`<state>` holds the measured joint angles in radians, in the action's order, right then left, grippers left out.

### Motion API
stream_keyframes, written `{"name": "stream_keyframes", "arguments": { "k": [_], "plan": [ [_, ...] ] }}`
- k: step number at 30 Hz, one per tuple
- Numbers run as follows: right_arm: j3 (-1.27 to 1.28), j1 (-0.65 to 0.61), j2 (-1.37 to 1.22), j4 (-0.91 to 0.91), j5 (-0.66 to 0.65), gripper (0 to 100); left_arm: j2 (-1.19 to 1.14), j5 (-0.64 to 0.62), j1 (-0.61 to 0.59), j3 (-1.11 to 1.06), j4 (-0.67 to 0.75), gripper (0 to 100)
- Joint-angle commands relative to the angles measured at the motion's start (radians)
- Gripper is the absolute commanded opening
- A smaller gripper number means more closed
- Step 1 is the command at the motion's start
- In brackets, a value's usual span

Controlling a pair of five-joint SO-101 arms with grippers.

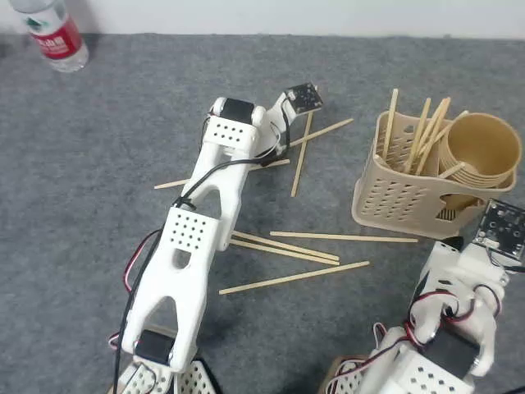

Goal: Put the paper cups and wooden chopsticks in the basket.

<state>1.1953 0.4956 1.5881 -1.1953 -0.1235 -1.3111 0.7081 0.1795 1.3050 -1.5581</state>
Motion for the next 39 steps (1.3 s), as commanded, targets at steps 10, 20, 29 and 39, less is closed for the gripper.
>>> {"name": "stream_keyframes", "arguments": {
  "k": [10, 20, 29, 39],
  "plan": [
    [-0.006, -0.001, -0.001, 0.007, 0.002, 5.8, 0.018, -0.021, -0.025, 0.364, -0.201, 1],
    [-0.006, -0.001, -0.001, 0.007, 0.002, 5.8, 0.397, -0.222, 0.091, 0.323, -0.201, 1],
    [-0.011, 0.042, -0.001, 0.007, 0.002, 5.8, 0.841, -0.466, 0.330, 0.159, -0.199, 1],
    [-0.006, 0.087, -0.001, 0.007, 0.002, 5.8, 1.155, -0.755, 0.535, 0.139, -0.193, 1]
  ]
}}
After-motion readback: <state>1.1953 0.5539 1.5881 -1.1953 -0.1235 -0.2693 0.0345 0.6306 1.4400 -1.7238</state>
